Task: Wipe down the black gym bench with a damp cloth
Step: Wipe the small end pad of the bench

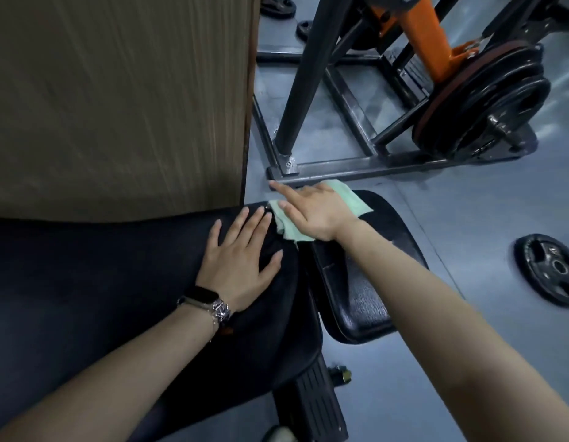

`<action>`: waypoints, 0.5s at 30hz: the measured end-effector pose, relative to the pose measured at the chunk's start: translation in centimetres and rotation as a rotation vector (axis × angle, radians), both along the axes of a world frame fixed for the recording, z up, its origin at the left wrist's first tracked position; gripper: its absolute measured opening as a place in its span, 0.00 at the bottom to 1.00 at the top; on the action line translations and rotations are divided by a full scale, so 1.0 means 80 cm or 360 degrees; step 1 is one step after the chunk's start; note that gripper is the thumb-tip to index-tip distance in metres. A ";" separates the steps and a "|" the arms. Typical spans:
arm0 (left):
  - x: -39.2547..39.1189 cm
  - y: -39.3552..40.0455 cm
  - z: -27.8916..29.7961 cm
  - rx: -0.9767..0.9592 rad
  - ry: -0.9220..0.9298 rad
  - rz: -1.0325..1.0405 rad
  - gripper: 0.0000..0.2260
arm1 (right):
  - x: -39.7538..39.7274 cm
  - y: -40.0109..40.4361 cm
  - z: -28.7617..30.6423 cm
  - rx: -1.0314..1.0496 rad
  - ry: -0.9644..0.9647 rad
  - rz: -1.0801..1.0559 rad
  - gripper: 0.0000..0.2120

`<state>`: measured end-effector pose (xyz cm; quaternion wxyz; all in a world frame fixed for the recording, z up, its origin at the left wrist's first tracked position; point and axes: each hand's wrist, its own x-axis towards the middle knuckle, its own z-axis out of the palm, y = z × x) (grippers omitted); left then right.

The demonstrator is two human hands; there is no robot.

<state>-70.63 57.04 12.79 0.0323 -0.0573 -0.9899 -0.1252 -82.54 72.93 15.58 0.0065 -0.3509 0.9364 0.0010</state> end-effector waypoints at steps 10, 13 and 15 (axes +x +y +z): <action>-0.001 -0.002 0.001 0.0063 0.0001 0.0017 0.32 | -0.031 0.077 -0.001 -0.0075 -0.0151 -0.0385 0.30; 0.000 -0.001 0.000 0.0083 0.0025 0.0015 0.31 | -0.042 0.101 0.001 -0.0071 -0.0205 -0.0512 0.27; 0.000 -0.001 0.000 0.0085 0.0023 0.0025 0.30 | -0.046 0.105 0.003 -0.0077 -0.0261 -0.0559 0.24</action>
